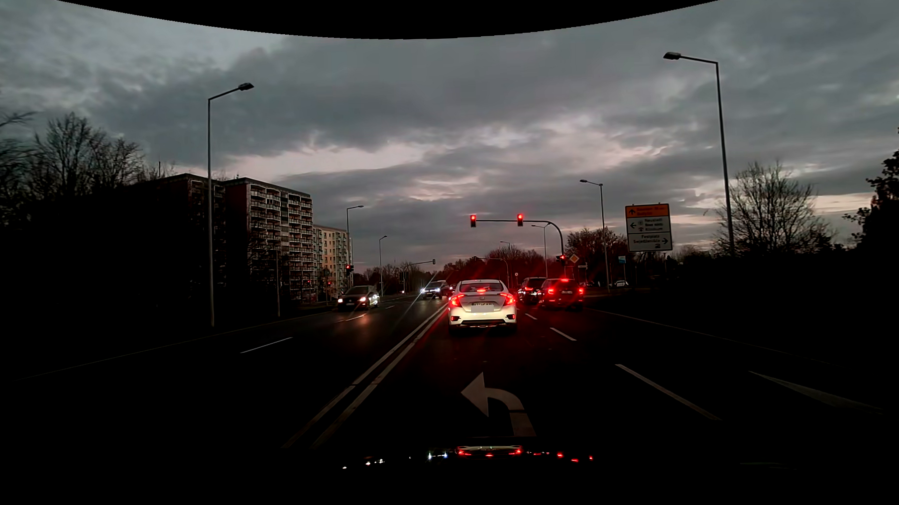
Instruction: Follow the waypoints while adhering to traffic rules and regulations
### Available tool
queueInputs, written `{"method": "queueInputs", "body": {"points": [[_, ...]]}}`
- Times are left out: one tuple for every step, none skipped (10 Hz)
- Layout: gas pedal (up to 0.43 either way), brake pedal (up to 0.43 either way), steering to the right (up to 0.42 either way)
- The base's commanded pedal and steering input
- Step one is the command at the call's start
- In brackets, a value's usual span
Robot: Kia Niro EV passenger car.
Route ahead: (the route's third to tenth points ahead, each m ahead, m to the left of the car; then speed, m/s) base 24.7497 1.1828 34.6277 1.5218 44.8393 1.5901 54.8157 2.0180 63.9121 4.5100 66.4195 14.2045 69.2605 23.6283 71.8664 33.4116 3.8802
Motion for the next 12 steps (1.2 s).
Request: {"method": "queueInputs", "body": {"points": [[0.0,0.006,0.001],[0.0,0.0,0.0],[0.0,0.0,0.0],[0.0,0.0,0.0],[0.0,0.0,0.0],[0.0,0.0,0.0],[0.0,0.0,0.0],[0.0,0.006,-0.001],[0.0,0.012,-0.001],[0.0,0.012,-0.001],[0.0,0.0,0.0],[0.0,0.0,-0.001]]}}
